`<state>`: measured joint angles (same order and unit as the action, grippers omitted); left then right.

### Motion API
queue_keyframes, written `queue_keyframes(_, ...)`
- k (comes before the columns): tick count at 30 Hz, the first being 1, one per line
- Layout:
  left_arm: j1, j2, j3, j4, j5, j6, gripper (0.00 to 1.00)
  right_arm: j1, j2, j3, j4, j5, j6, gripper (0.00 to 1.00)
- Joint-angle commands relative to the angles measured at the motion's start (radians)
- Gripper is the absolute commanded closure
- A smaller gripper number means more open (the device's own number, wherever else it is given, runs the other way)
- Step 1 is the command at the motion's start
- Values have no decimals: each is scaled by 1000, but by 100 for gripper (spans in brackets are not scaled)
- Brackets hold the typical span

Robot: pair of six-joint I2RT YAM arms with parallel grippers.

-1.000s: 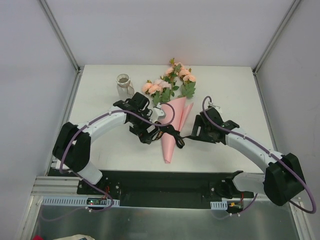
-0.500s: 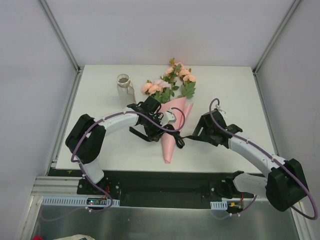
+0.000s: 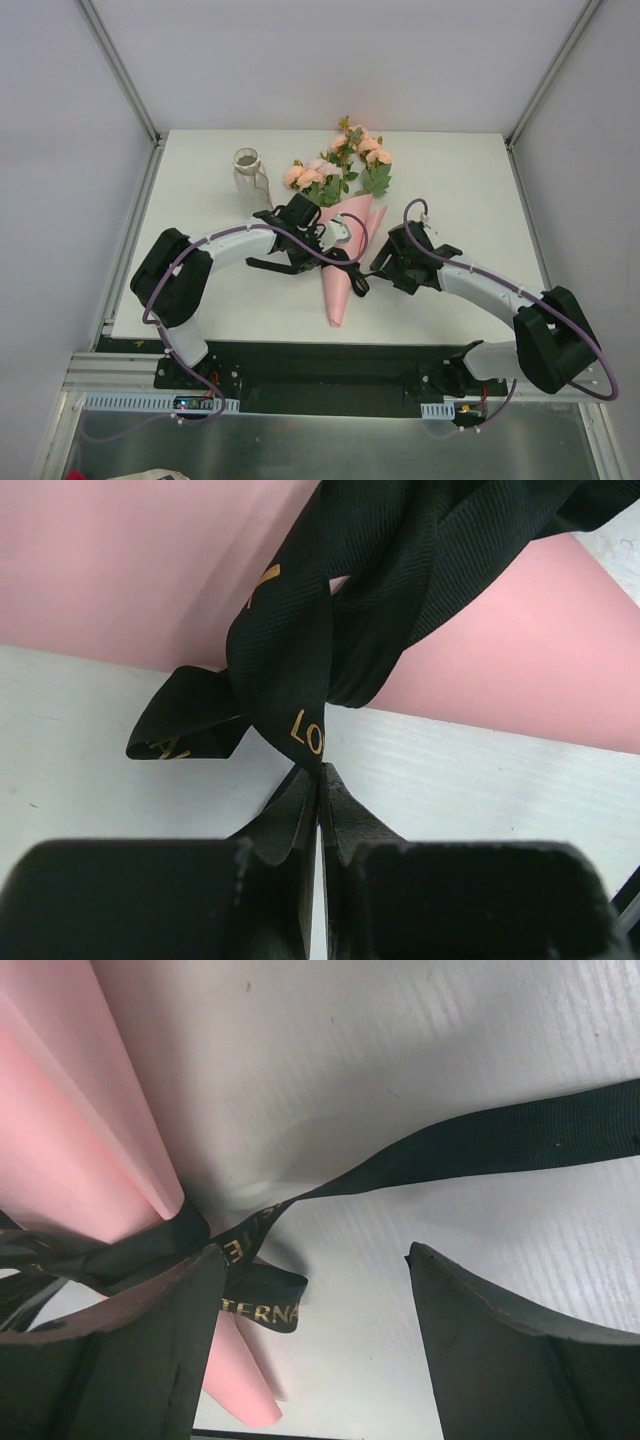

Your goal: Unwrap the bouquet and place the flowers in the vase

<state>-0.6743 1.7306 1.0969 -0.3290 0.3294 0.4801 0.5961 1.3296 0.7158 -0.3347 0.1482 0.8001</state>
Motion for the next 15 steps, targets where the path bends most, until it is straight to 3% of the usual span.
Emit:
queue_keyframes(1, -5, -31, -11, 15, -12, -3, 100, 4, -30, 11, 62, 53, 76, 23)
queue_keyframes(9, -5, -57, -22, 13, -7, -9, 100, 2, 51, 19, 80, 54, 149, 36)
queue_keyframes(15, -5, -74, -34, 13, -18, 3, 100, 4, 91, 8, 132, 34, 197, 37)
